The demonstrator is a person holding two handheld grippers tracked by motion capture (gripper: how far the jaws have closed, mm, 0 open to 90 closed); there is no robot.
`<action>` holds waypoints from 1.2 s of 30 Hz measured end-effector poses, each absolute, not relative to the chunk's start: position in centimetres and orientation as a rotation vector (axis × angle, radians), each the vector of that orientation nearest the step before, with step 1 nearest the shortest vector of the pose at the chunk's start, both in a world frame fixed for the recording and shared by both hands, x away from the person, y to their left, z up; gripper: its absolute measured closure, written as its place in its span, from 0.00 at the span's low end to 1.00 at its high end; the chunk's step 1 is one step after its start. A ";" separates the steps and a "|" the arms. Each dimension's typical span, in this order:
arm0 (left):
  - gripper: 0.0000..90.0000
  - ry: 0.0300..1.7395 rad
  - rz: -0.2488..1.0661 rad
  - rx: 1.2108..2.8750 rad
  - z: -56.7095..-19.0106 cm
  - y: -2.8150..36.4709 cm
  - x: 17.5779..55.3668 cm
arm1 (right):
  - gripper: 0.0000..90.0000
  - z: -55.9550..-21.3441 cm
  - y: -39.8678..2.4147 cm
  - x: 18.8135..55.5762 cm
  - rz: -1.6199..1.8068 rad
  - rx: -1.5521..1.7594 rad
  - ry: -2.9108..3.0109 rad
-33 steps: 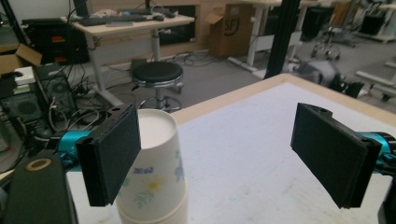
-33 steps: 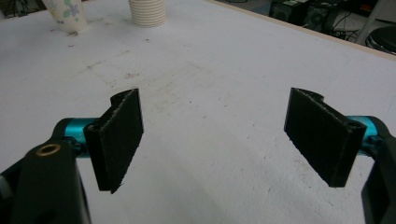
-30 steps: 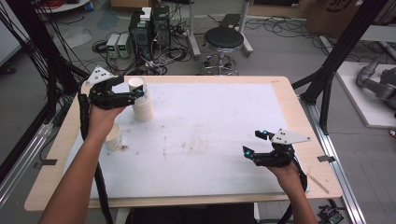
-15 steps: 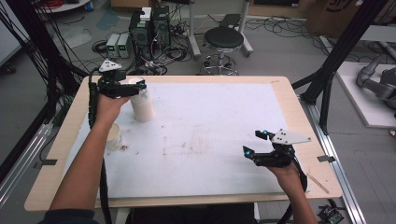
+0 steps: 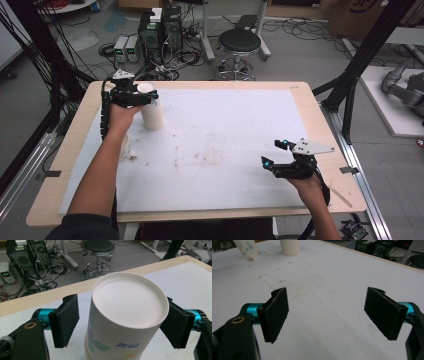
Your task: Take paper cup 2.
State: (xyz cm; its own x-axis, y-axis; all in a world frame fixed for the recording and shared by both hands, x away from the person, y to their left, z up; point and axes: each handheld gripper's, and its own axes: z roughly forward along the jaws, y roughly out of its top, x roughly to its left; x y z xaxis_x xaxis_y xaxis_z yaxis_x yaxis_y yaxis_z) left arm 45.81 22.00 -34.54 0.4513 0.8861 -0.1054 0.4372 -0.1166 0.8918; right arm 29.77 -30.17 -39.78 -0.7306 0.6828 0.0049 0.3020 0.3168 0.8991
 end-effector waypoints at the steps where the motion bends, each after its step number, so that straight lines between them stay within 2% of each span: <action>1: 0.31 1.128 0.586 1.738 -34.5 21.9 45.8 | 0.22 -39.8 -30.2 29.8 1.385 0.881 2.212; 3: 0.35 1.119 0.594 1.746 -34.4 21.9 45.7 | 0.22 -39.8 -30.2 29.8 1.382 0.874 2.215; 21: 0.37 1.075 0.620 1.690 -33.2 22.3 44.9 | 0.22 -39.8 -30.0 29.8 1.386 0.874 2.217; 36: 0.40 0.955 0.682 1.554 -27.6 23.5 42.3 | 0.22 -39.6 -29.9 29.7 1.392 0.872 2.214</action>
State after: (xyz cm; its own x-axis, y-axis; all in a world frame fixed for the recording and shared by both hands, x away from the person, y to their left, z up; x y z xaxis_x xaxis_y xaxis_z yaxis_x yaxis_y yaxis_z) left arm 42.27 23.45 -27.64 0.5033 0.8610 -0.0737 0.2092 -0.0387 0.9771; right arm 29.73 -29.87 -39.57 -0.7342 0.6789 0.0064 0.3000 0.3160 0.9001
